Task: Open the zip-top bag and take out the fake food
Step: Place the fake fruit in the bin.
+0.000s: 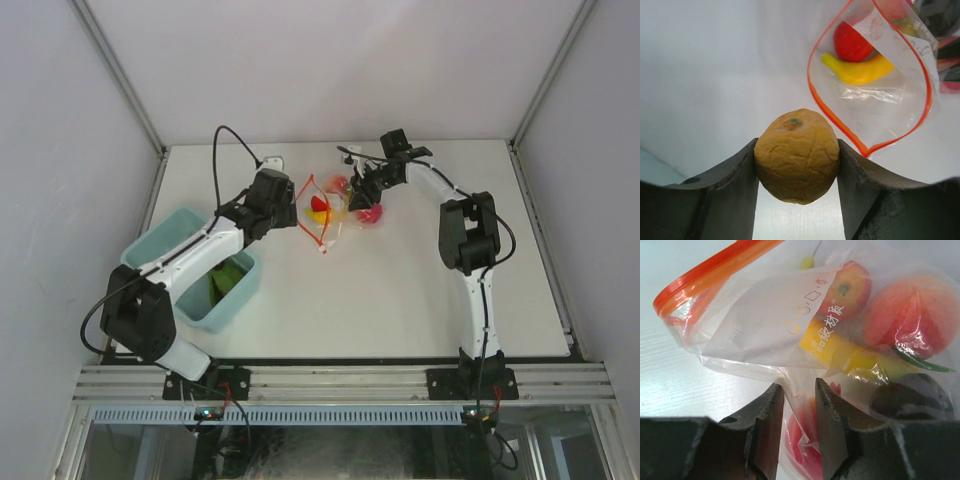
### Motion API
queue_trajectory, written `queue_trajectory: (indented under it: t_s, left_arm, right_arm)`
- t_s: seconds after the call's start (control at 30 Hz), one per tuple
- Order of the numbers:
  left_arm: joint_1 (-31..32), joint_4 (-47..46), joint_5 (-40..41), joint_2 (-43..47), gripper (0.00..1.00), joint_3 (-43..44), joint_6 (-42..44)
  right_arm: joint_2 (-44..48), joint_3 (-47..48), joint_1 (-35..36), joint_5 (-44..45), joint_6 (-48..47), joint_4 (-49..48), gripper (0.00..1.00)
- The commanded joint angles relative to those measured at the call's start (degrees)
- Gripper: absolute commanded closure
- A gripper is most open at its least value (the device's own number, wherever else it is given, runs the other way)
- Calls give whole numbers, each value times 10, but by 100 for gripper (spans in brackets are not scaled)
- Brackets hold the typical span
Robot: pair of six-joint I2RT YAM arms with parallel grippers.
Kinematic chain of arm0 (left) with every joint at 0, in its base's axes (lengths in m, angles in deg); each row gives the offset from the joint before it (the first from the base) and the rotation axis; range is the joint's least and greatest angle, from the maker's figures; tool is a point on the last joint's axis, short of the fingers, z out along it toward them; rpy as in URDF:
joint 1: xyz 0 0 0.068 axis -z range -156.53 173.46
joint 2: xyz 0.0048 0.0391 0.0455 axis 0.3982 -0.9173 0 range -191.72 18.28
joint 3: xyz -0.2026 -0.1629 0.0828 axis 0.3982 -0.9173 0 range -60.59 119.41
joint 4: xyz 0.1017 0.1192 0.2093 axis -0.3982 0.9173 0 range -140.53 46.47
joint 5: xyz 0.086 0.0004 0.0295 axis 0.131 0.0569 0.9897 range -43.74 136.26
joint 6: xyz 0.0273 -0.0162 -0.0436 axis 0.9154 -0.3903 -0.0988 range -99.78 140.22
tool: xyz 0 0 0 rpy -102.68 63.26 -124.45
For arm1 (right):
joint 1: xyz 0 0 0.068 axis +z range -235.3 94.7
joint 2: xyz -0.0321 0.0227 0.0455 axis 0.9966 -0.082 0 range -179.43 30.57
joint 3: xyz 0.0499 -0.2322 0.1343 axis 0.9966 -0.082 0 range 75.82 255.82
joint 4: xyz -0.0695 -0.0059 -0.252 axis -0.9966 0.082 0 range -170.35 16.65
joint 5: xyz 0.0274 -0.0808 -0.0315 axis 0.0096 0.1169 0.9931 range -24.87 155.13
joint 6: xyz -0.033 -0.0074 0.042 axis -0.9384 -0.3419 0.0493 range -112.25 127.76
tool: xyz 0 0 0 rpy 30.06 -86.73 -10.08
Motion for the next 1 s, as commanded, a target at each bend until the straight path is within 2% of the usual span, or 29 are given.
queue_trajectory:
  t_s: [0.0,0.37,0.57,0.7,0.83,0.97]
  left_arm:
    - [-3,17,73,50,100,-15,1]
    - [-3,34,191,139,100,-54,-44]
    - [-4,71,263,162,100,-57,-74]
    - [-5,114,324,173,100,-58,-124]
    - [-19,156,348,180,100,-57,-177]
    - [-58,173,334,200,100,-74,-218]
  right_arm:
    - [52,32,-2,-5,39,-14,69]
    - [62,33,1,10,71,-25,69]
    - [65,33,3,17,80,-31,69]
    - [65,34,4,22,83,-32,69]
    - [65,34,5,26,83,-33,69]
    - [65,34,6,26,83,-34,69]
